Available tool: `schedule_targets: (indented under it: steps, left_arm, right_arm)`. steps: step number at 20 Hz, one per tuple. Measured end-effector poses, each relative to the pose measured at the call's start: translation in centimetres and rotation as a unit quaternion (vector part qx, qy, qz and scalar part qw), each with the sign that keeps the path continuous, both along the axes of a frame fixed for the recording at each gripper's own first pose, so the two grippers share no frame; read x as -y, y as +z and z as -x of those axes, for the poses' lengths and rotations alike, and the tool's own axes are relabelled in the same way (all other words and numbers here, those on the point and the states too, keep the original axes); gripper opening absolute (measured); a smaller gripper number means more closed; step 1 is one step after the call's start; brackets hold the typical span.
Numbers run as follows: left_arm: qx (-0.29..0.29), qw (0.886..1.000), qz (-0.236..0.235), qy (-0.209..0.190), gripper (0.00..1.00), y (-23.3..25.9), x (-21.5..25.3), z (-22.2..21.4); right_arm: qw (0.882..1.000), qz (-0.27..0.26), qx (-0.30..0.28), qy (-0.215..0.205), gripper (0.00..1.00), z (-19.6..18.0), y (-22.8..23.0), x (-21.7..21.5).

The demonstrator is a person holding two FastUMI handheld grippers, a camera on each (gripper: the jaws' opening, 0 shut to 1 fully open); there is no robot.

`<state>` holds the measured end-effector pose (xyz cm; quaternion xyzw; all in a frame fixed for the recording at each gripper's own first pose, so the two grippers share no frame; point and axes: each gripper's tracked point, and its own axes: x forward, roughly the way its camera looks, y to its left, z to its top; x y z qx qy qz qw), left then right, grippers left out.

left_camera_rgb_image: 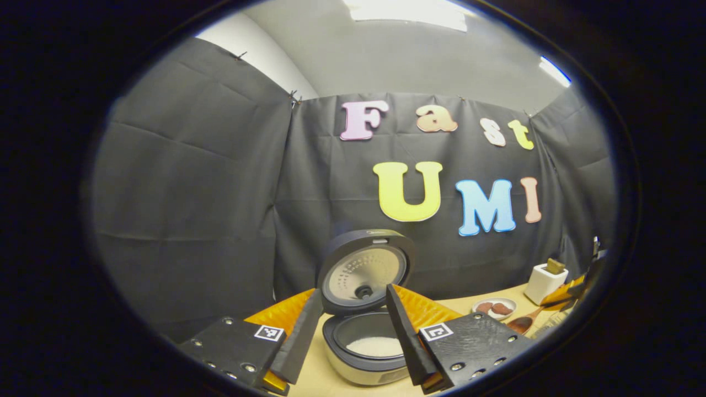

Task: Close the left gripper, press the button to open the rice cooker; take a wooden spoon from the chopstick holder with the right hand, scoop a spoonful of rice and pour it into the rice cooker, then put the wooden spoon back into the chopstick holder.

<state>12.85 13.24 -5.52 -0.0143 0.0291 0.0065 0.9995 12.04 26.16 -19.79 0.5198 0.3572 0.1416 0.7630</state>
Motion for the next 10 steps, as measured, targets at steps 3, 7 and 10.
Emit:
schedule_targets:
  steps: [3,7,10]
  left_arm:
    - [-0.004,1.000,-0.001,0.003,0.73,-0.4,-0.7,0.2]
    - [-0.007,1.000,-0.004,0.013,0.74,-0.7,-2.0,0.4]
    - [-0.010,1.000,-0.004,0.022,0.74,-1.0,-3.3,0.3]
  right_arm:
    - [1.000,-0.009,0.007,0.007,0.06,-1.0,1.1,-1.5]
    - [1.000,-0.007,0.019,0.023,0.09,-2.3,1.8,-4.1]
    - [0.999,-0.012,0.027,0.040,0.09,-3.1,2.7,-6.9]
